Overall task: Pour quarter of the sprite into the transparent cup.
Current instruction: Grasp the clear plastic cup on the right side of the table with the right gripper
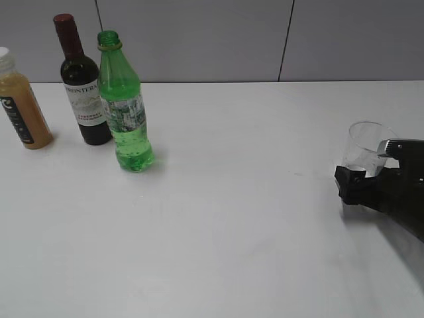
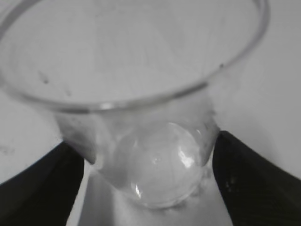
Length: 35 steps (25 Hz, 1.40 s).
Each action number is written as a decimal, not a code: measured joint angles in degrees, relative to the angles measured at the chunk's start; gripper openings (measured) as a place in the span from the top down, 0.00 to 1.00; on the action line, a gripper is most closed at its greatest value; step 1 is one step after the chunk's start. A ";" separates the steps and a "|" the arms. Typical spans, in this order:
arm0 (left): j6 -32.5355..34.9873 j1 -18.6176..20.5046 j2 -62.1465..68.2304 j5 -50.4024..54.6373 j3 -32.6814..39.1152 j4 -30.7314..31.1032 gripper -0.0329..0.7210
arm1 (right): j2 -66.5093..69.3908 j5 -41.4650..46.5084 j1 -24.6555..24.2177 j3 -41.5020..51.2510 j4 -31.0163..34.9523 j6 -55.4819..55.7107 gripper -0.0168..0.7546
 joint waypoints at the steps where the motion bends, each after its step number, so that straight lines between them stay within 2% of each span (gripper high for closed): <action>1: 0.00 0.00 0.00 0.00 0.00 0.00 0.65 | 0.49 -0.13 0.00 -0.37 0.00 0.40 0.12; 18: 0.00 0.00 0.00 0.00 0.00 0.00 0.65 | 5.44 -3.42 0.00 -6.02 0.05 1.25 0.15; 29: 0.00 0.00 0.00 0.00 0.00 0.00 0.65 | 5.63 -3.15 0.00 -6.57 0.40 0.97 0.23; 35: 0.00 0.00 0.00 0.00 0.00 0.00 0.65 | 4.91 -2.07 0.00 -6.57 -1.48 -0.88 0.29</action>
